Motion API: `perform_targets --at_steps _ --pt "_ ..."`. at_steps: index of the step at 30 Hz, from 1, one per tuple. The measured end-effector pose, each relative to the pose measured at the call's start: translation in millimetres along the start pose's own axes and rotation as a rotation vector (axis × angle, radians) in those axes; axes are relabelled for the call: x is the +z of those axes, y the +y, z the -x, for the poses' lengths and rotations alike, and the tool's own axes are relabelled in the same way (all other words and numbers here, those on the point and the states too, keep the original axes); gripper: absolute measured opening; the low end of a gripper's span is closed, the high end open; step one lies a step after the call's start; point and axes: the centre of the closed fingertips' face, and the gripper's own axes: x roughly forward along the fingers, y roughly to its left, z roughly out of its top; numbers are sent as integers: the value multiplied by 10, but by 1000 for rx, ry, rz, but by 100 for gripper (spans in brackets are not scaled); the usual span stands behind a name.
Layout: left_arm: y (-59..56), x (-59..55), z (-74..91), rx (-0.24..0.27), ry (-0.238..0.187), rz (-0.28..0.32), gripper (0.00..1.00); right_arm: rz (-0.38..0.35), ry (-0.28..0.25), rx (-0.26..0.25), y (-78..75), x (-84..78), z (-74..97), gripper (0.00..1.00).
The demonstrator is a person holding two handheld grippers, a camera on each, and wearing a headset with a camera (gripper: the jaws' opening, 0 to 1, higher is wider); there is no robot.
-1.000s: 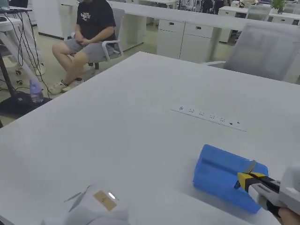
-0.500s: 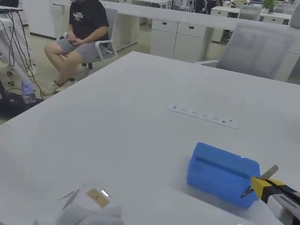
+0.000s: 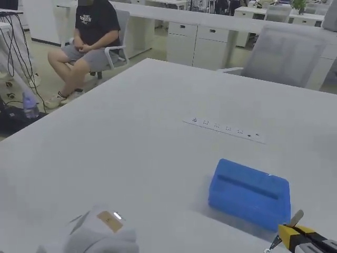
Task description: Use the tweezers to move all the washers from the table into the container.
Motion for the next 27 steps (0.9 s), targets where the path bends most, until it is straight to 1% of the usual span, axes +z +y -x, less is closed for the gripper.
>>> perform_targets --at_steps 2,6,9,12,15,17,24,25,27 --pt "-3 0 -1 -1 0 -2 89 8 7 -4 6 -30 7 3" --pt "-8 -7 -5 -3 4 -3 89 28 -7 -12 11 -21 23 3" --pt "-6 -6 -3 -2 4 -3 89 72 -14 -12 28 -33 28 2" --pt "-6 -6 -2 -2 4 -4 89 99 -15 -6 70 -47 33 2" --pt "-5 -3 -1 -2 2 -5 89 142 -2 1 115 -66 36 2" --pt "-1 -3 0 0 2 -2 89 164 9 -6 120 -77 28 3" --pt "-2 1 4 0 -1 -5 89 148 12 -20 53 -73 7 2" --pt "1 1 5 2 -1 -4 88 127 17 -10 50 -67 3 2" --pt "5 6 7 3 -5 -1 89 103 28 -10 23 -61 -1 1"
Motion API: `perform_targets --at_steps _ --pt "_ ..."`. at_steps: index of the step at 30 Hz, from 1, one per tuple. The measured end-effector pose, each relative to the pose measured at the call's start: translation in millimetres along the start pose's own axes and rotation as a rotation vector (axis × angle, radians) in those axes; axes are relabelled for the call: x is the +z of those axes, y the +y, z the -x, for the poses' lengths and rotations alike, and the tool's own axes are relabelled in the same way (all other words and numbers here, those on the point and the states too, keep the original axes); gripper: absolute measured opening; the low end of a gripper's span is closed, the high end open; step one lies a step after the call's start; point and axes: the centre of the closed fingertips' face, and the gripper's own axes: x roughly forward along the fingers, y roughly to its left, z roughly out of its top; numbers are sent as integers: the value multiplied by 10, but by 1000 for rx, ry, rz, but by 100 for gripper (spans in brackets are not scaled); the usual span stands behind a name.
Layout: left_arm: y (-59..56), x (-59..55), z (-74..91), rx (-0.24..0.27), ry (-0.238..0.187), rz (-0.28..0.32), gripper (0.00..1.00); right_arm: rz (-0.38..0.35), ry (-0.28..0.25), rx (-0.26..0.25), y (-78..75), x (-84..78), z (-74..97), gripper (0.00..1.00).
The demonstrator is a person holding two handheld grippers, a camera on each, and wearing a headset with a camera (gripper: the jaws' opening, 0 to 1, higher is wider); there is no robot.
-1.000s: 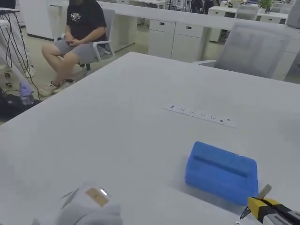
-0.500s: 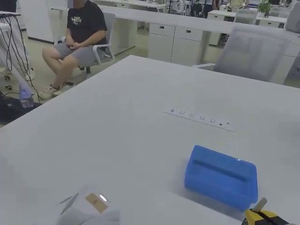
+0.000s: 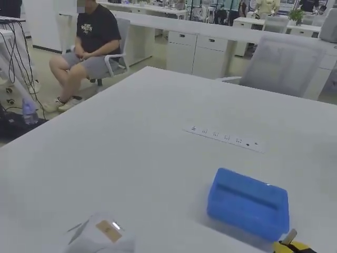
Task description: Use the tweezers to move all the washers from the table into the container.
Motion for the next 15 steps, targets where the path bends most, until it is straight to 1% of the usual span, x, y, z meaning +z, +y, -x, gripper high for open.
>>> perform_targets --at_steps 3,6,8,9,11,12,13,15 --pt "3 4 3 2 -3 1 89 -15 9 6 -34 10 -7 1" --pt "2 10 5 1 -6 1 89 -25 -11 19 -18 99 20 1" --pt "2 12 4 1 -7 3 89 -24 -29 34 27 197 49 1" --pt "4 13 4 1 -8 3 89 -12 -41 39 74 270 78 1" --pt "5 14 5 2 -9 4 89 -2 -59 47 94 370 100 1" --pt "4 15 5 1 -9 4 89 2 -76 50 91 451 109 1" --pt "4 14 5 1 -9 3 89 3 -82 51 86 476 111 1" --pt "3 19 7 1 -11 2 89 12 -111 51 75 618 124 1"
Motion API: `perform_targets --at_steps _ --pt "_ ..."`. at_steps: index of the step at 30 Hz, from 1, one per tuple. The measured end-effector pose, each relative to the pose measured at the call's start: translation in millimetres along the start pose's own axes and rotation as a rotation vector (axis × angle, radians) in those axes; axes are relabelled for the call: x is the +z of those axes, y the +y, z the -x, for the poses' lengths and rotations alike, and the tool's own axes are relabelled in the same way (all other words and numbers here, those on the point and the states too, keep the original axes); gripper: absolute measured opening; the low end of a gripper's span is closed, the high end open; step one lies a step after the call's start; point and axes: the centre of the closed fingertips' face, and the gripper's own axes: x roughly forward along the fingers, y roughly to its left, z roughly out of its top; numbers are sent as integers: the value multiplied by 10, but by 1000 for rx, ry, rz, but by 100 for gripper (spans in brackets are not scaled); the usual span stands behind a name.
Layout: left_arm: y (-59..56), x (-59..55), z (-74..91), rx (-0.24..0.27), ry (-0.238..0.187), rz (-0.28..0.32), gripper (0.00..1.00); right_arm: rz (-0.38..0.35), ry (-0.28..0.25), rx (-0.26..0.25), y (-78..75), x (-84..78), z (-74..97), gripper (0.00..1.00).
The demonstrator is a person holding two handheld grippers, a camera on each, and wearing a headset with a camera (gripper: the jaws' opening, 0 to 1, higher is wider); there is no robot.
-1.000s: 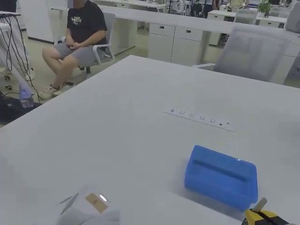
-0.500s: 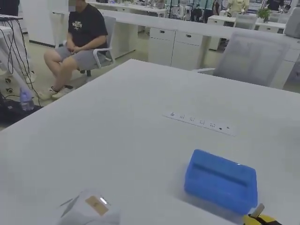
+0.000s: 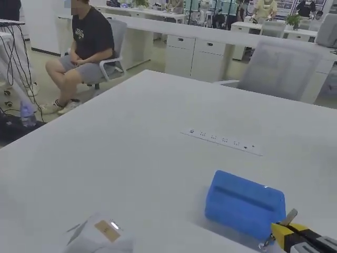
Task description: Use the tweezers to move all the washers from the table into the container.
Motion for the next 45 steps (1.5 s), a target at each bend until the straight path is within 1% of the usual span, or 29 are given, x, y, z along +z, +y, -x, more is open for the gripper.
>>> perform_targets --at_steps 3,5,9,13,14,16,19,23,25,27,28,31,32,33,37,40,41,42,43,44,45 --pt "3 1 2 1 -1 2 89 11 -43 -4 -22 208 -20 1" --pt "2 4 4 1 -3 4 89 22 -48 -2 -43 277 -71 1" --pt "9 5 6 3 -5 6 89 45 -48 -7 -65 315 -186 1" --pt "10 0 6 3 -3 8 89 47 -29 -20 -117 253 -339 1" --pt "10 0 5 3 -3 7 89 51 -20 -24 -184 209 -411 1" --pt "6 -2 5 2 -2 7 89 55 -3 -25 -202 157 -476 2" --pt "-3 -16 -2 -2 7 3 88 62 22 -34 -305 21 -621 2" --pt "-14 -33 -12 -6 17 -3 88 43 49 -42 -336 -82 -671 2" --pt "-12 -41 -17 -6 22 -3 88 32 66 -47 -380 -184 -712 2" --pt "-12 -46 -20 -6 25 -2 88 14 70 -53 -398 -232 -694 2" --pt "-11 -51 -22 -5 28 -3 88 11 72 -53 -389 -249 -691 2" --pt "-20 -62 -30 -10 35 -8 88 6 81 -59 -422 -312 -695 2" --pt "-22 -66 -33 -10 38 -11 88 3 57 -60 -409 -284 -684 2" --pt "-24 -70 -34 -11 40 -13 88 3 68 -62 -411 -299 -675 2" --pt "-33 -72 -36 -15 43 -14 88 2 70 -61 -415 -295 -673 2" --pt "-37 -72 -38 -17 44 -16 88 -9 70 -44 -404 -300 -680 3" --pt "-38 -73 -38 -17 45 -16 88 1 74 -37 -410 -294 -689 2" --pt "-38 -73 -36 -17 45 -16 88 15 84 -33 -425 -279 -673 2" --pt "-38 -69 -34 -18 43 -15 88 20 78 -29 -434 -233 -654 2" --pt "-39 -60 -31 -20 38 -13 88 26 54 -19 -421 -141 -621 2" --pt "-41 -56 -28 -21 35 -12 88 29 26 1 -401 -14 -578 2"
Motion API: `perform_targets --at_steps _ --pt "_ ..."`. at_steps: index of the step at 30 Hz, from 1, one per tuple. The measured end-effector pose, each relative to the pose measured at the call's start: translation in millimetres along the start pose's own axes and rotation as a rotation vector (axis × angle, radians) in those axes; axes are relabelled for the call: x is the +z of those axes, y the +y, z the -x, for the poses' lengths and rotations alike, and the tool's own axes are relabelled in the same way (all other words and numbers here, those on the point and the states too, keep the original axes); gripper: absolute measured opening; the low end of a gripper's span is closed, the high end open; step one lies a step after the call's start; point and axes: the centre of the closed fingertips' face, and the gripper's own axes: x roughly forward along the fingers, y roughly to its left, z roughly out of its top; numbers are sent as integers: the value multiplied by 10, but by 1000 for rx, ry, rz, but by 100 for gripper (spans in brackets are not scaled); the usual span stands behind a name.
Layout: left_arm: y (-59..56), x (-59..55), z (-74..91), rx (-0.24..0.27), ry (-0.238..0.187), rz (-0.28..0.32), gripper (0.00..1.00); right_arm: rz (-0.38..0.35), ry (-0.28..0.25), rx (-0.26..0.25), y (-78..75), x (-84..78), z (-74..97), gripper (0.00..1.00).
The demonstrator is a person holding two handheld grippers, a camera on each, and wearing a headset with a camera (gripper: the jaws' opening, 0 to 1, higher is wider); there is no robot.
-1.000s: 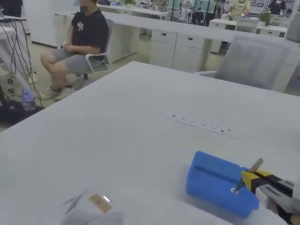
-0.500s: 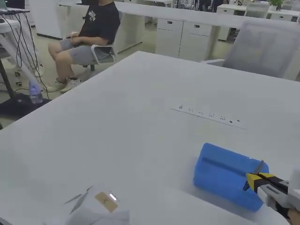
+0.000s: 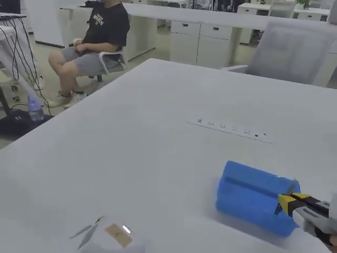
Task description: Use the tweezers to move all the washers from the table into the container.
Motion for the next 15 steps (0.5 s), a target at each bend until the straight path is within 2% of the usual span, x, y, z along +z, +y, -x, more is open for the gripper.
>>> perform_targets --at_steps 3,4,7,9,11,15 --pt "0 12 6 1 -6 -1 88 49 -38 40 100 274 167 2" --pt "1 22 10 1 -12 0 88 87 -47 70 177 352 237 2" --pt "4 35 18 0 -21 5 87 154 -31 131 382 432 402 2" --pt "3 51 26 -2 -31 9 87 219 16 188 540 380 495 2" --pt "5 63 33 -1 -38 11 87 292 54 208 620 308 552 2" --pt "27 91 51 7 -57 22 87 394 202 298 804 -43 642 2"
